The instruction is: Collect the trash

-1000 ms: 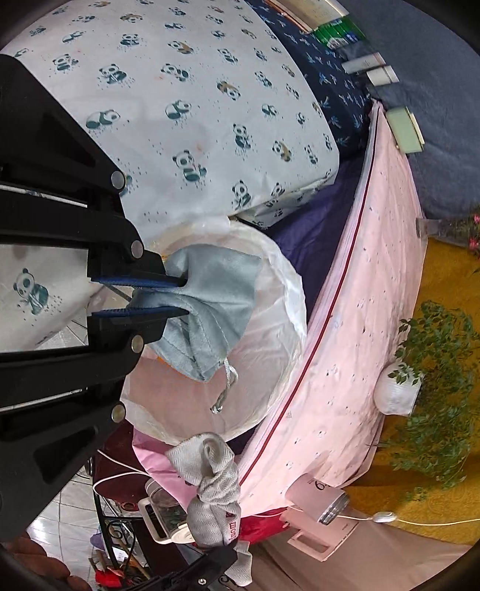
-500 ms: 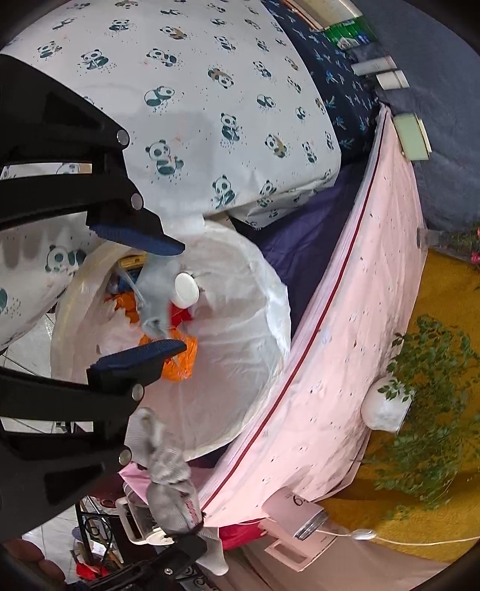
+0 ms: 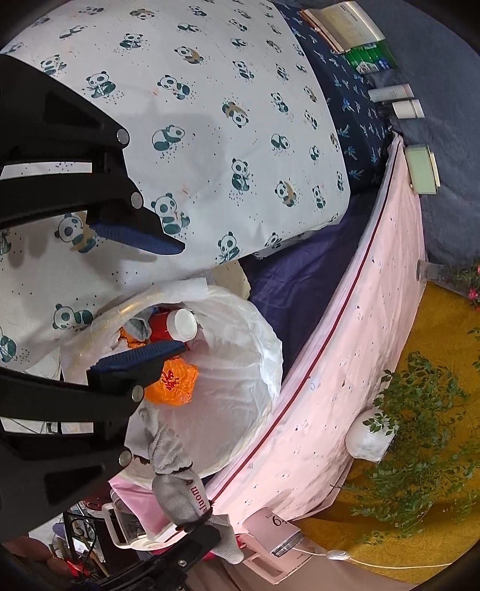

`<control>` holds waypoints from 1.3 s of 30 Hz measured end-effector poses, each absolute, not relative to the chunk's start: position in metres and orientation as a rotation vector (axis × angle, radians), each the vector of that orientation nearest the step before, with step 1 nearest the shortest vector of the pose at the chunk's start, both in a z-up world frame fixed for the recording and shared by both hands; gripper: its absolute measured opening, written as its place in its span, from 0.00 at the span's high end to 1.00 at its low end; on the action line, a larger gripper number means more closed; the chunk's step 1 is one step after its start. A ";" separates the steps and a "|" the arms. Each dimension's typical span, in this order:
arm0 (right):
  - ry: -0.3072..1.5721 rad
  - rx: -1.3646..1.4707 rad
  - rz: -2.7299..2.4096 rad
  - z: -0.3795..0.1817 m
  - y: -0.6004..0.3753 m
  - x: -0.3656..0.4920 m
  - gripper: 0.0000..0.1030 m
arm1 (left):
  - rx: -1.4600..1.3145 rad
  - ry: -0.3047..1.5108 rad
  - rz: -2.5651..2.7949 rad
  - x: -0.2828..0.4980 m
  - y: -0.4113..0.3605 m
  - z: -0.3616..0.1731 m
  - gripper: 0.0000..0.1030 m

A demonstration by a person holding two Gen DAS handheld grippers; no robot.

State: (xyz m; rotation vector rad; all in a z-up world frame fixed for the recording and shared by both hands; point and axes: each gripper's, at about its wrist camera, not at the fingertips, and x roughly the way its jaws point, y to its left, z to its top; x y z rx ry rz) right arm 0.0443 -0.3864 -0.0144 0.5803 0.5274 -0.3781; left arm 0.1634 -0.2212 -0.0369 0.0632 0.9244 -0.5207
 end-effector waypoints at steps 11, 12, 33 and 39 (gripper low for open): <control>0.534 0.522 -0.360 -0.002 -0.365 0.059 0.75 | 0.055 0.905 -0.488 0.162 -0.202 -0.031 0.44; 0.532 0.516 -0.358 0.000 -0.362 0.059 0.71 | 0.054 0.903 -0.486 0.162 -0.200 -0.031 0.44; 0.598 0.376 -0.318 0.014 -0.312 0.032 0.38 | 0.071 0.849 -0.432 0.132 -0.159 -0.014 0.27; 0.627 0.336 -0.317 0.010 -0.300 0.019 0.26 | 0.091 0.838 -0.425 0.121 -0.151 -0.014 0.26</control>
